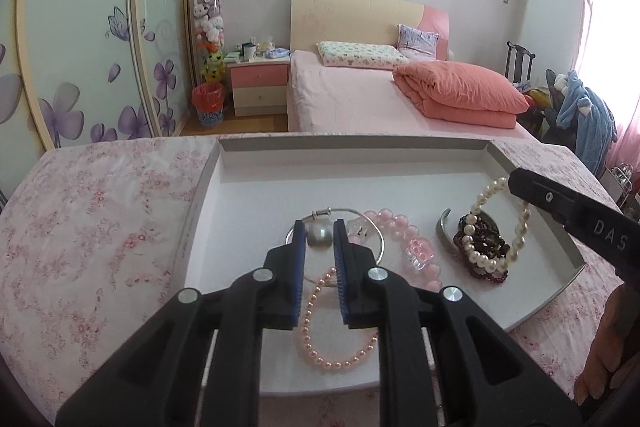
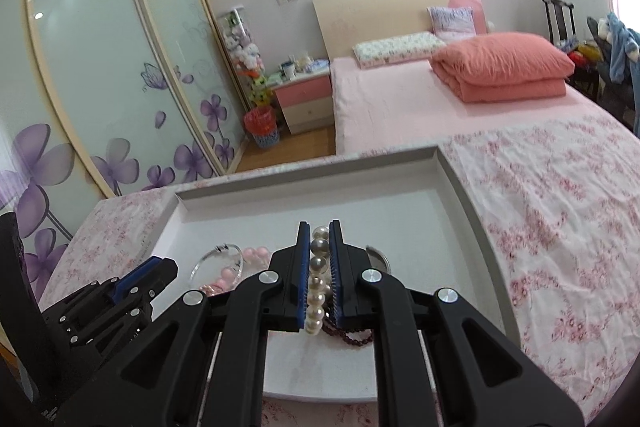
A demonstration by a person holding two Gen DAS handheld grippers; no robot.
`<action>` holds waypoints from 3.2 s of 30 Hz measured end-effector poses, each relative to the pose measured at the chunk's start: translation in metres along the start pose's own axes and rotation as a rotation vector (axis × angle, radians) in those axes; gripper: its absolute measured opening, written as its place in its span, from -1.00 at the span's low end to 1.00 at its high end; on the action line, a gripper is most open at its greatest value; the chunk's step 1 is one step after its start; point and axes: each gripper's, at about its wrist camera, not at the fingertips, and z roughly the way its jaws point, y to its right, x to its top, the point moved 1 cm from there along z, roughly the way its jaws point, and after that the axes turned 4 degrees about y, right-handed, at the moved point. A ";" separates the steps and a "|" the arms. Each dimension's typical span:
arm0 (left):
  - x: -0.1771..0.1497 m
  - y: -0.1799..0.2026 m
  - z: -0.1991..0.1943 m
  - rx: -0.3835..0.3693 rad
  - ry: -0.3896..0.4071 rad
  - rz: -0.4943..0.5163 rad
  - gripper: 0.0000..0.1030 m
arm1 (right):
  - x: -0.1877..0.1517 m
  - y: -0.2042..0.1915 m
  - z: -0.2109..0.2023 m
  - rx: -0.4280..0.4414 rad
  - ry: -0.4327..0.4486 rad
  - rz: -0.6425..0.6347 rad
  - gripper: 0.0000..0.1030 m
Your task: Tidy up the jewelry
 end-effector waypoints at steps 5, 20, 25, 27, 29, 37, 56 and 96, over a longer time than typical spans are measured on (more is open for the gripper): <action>0.002 -0.007 -0.002 -0.002 -0.001 -0.020 -0.39 | 0.000 0.004 -0.009 -0.009 0.015 0.004 -0.39; -0.009 -0.033 -0.055 0.021 0.010 -0.069 -0.18 | -0.027 0.000 -0.050 0.027 -0.032 -0.038 -0.39; -0.028 -0.044 -0.076 0.030 -0.008 -0.067 -0.04 | -0.061 -0.012 -0.061 0.071 -0.129 -0.086 -0.39; -0.037 -0.050 -0.083 0.037 -0.016 -0.074 -0.02 | -0.076 -0.017 -0.063 0.091 -0.178 -0.104 -0.39; -0.043 -0.057 -0.090 0.043 -0.024 -0.085 -0.02 | -0.087 -0.022 -0.065 0.105 -0.213 -0.113 -0.39; -0.057 -0.080 -0.102 0.083 -0.036 -0.116 0.03 | -0.108 -0.046 -0.058 0.142 -0.288 -0.168 -0.40; -0.067 -0.064 -0.102 0.040 -0.068 -0.095 0.11 | -0.111 -0.035 -0.057 0.030 -0.273 -0.259 -0.70; -0.081 0.001 -0.061 0.055 -0.236 0.087 -0.56 | -0.088 0.031 -0.056 -0.178 -0.238 -0.197 -0.70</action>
